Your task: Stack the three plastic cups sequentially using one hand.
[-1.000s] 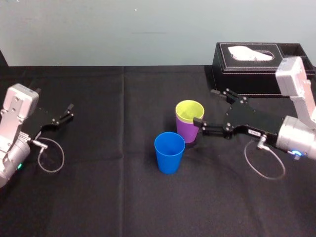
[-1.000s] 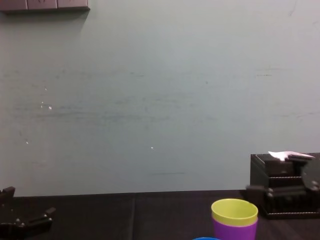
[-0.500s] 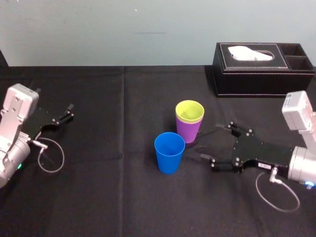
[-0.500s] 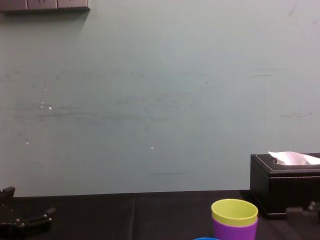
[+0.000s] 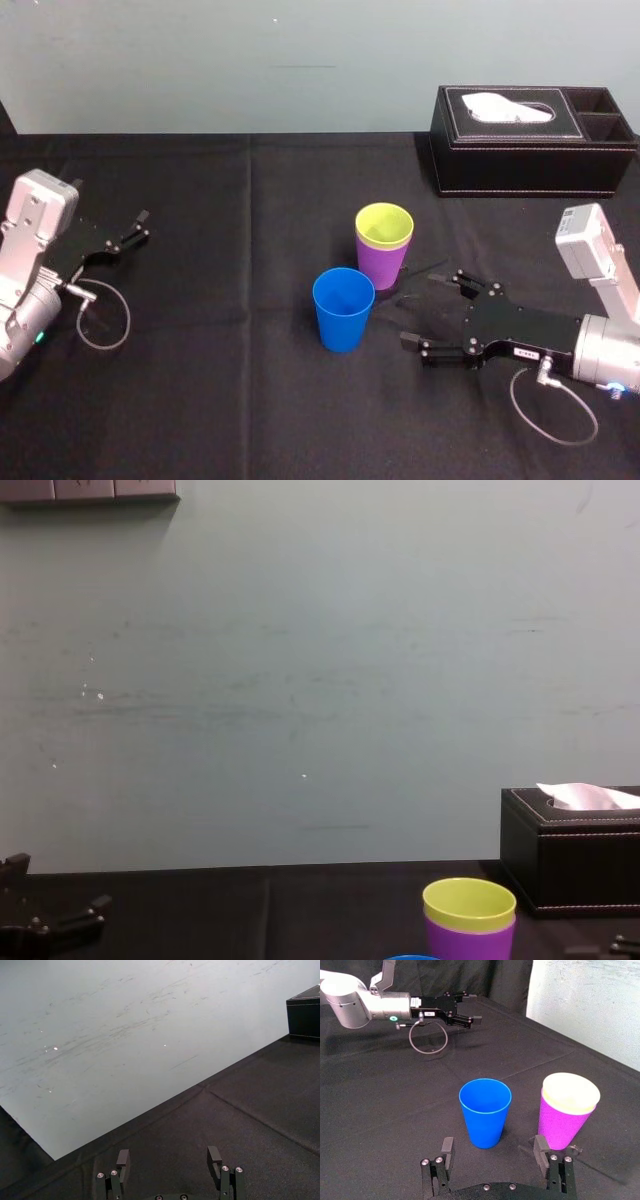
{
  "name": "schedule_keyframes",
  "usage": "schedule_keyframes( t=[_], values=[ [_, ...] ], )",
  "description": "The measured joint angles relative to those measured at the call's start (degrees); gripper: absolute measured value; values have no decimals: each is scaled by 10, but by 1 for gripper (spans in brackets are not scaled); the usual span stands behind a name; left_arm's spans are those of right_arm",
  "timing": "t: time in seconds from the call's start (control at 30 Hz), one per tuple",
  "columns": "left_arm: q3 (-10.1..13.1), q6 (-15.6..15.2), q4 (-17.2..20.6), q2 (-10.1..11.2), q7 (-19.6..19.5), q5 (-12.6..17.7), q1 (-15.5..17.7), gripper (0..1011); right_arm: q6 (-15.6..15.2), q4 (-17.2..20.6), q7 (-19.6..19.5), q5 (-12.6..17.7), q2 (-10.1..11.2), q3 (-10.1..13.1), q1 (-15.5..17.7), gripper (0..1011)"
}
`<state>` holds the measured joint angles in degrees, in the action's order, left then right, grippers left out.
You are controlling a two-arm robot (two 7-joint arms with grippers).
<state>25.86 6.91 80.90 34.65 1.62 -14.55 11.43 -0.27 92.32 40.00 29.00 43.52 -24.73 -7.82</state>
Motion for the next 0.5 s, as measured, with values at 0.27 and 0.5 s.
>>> schedule_keyframes(
  t=[0.27, 0.5],
  values=[
    [0, 0, 0, 0, 0, 0, 0, 1011, -3, -18, 9, -4, -9, -15, -17, 1003],
    [0, 0, 0, 0, 0, 0, 0, 1011, -4, -43, 20, -15, -21, -34, -39, 1002]
  ],
)
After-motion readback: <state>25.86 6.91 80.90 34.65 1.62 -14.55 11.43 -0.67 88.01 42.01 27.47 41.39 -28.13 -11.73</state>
